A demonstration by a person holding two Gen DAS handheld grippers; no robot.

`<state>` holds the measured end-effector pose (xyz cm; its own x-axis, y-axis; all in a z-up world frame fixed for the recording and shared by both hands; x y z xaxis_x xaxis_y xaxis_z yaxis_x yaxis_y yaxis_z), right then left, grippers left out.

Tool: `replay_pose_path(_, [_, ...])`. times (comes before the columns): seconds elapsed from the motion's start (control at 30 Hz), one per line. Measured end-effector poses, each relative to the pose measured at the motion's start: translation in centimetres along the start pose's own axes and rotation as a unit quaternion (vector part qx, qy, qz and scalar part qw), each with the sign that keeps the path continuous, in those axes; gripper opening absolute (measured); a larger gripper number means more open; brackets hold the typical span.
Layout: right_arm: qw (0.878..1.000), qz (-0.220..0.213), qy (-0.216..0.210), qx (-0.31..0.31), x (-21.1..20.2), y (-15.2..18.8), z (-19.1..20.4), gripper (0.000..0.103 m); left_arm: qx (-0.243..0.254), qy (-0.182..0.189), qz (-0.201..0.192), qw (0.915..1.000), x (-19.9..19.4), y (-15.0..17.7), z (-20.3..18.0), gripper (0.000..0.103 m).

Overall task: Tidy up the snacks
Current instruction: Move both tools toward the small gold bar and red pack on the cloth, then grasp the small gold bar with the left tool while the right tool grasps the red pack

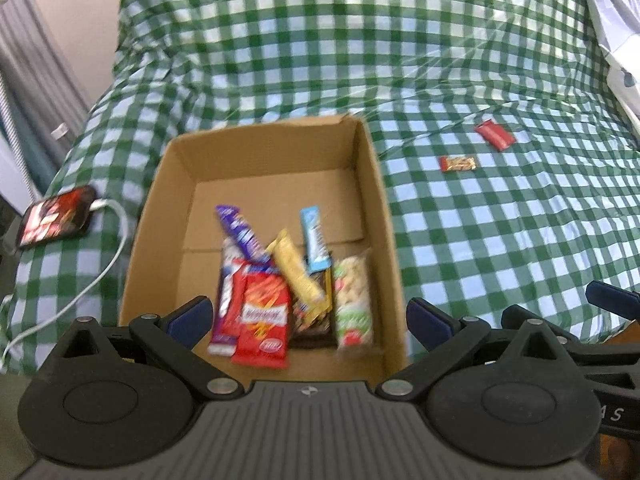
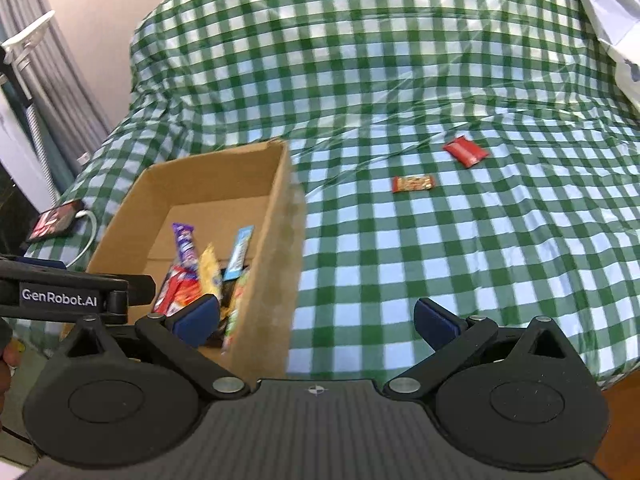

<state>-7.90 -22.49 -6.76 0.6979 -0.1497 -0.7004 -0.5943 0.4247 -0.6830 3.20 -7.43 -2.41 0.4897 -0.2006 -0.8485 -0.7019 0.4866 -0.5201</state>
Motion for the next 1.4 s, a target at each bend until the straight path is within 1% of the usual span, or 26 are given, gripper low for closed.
replay_pose_path(0.17, [1.0, -0.011, 0.023, 0.008, 1.5, -1.8, -3.1, 0.102, 0.03, 0.015, -0.005, 0.9994, 2.1, -3.0, -3.5, 0.103])
replay_pose_path(0.3, [0.999, -0.02, 0.044, 0.018, 3.5, -3.6, -6.8, 0.102, 0.044, 0.038, -0.005, 0.9983, 4.5, -6.4, -6.6, 0.103])
replay_pose_path(0.4, [0.997, -0.033, 0.066, 0.01, 5.2, -5.8, -9.6, 0.102, 0.051, 0.058, -0.002, 0.997, 7.4, -9.5, -8.9, 0.103])
replay_pose_path(0.5, [0.995, -0.054, 0.088, 0.0, 7.3, -8.5, -13.1, 0.102, 0.073, 0.074, 0.005, 0.9945, 11.4, -12.5, -11.4, 0.103])
replay_pose_path(0.53, [0.994, -0.058, 0.096, -0.002, 8.3, -9.4, -14.3, 0.102, 0.089, 0.081, 0.008, 0.9927, 12.9, -13.4, -12.3, 0.103])
replay_pose_path(0.6, [0.992, -0.058, 0.107, -0.011, 11.0, -11.2, -16.8, 0.102, 0.129, 0.072, 0.021, 0.9888, 16.6, -15.0, -14.0, 0.103])
replay_pose_path(0.63, [0.992, -0.054, 0.112, -0.018, 12.5, -12.0, -18.0, 0.102, 0.156, 0.073, 0.031, 0.9846, 18.8, -15.8, -15.0, 0.103])
replay_pose_path(0.7, [0.991, -0.041, 0.117, -0.044, 16.4, -13.2, -19.9, 0.102, 0.19, 0.087, 0.053, 0.9764, 22.5, -16.6, -16.3, 0.103])
replay_pose_path(0.73, [0.991, -0.029, 0.122, -0.055, 18.3, -13.6, -20.7, 0.102, 0.206, 0.094, 0.071, 0.9716, 24.8, -17.0, -17.1, 0.103])
replay_pose_path(0.77, [0.99, -0.017, 0.125, -0.064, 20.4, -14.1, -21.5, 0.102, 0.211, 0.093, 0.078, 0.97, 26.5, -17.3, -17.4, 0.103])
replay_pose_path(0.83, [0.99, -0.002, 0.117, -0.073, 24.2, -14.9, -22.8, 0.102, 0.23, 0.094, 0.089, 0.9646, 30.0, -17.8, -18.5, 0.102])
replay_pose_path(0.9, [0.991, 0.015, 0.112, -0.075, 27.7, -15.7, -23.6, 0.102, 0.24, 0.099, 0.095, 0.961, 32.4, -18.2, -19.2, 0.102])
replay_pose_path(1.0, [0.992, 0.017, 0.091, -0.081, 31.9, -16.6, -23.7, 0.102, 0.244, 0.101, 0.094, 0.96, 35.3, -18.9, -20.0, 0.1])
replay_pose_path(1.03, [0.993, 0.02, 0.085, -0.084, 33.2, -16.8, -23.6, 0.102, 0.246, 0.108, 0.095, 0.9584, 35.9, -19.0, -20.2, 0.098])
replay_pose_path(1.07, [0.993, 0.023, 0.081, -0.088, 34.4, -17.0, -23.4, 0.102, 0.249, 0.116, 0.095, 0.9568, 36.5, -19.2, -20.6, 0.089])
replay_pose_path(1.13, [0.992, 0.02, 0.076, -0.101, 36.1, -17.1, -23.0, 0.103, 0.237, 0.151, 0.09, 0.9555, 36.4, -19.5, -20.7, 0.062])
replay_pose_path(1.17, [0.991, 0.001, 0.073, -0.109, 36.3, -17.1, -22.9, 0.101, 0.229, 0.162, 0.083, 0.9563, 36.0, -19.7, -20.7, 0.027])
replay_pose_path(1.2, [0.991, -0.016, 0.061, -0.12, 36.3, -17.2, -22.7, 0.086, 0.227, 0.159, 0.081, 0.9573, 35.7, -19.7, -20.7, 0.024])
replay_pose_path(1.23, [0.99, -0.032, 0.049, -0.131, 36.0, -17.2, -22.4, 0.059, 0.217, 0.159, 0.085, 0.9595, 35.5, -19.6, -20.5, 0.024])
replay_pose_path(1.27, [0.988, -0.042, 0.047, -0.143, 35.6, -17.0, -22.0, 0.045, 0.2, 0.168, 0.089, 0.9611, 35.2, -19.5, -20.3, 0.023])
replay_pose_path(1.33, [0.988, -0.037, 0.058, -0.141, 35.0, -16.8, -21.6, 0.042, 0.17, 0.183, 0.094, 0.9637, 34.3, -19.2, -19.5, 0.023])
replay_pose_path(1.4, [0.989, -0.035, 0.067, -0.126, 33.8, -16.3, -21.6, 0.042, 0.148, 0.182, 0.09, 0.968, 32.7, -18.9, -19.0, 0.022])
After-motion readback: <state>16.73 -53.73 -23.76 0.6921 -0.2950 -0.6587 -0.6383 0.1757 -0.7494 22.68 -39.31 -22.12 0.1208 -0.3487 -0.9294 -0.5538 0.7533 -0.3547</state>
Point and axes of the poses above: each gripper's, at about its wrist camera, not at the fingertips, and x roughly the way its jaws point, z to its left, y to its underside, the point moved 3 cm from there along x, roughly the way its jaws point, and after that the axes turned 6 degrees about y, right-handed, at the moved point
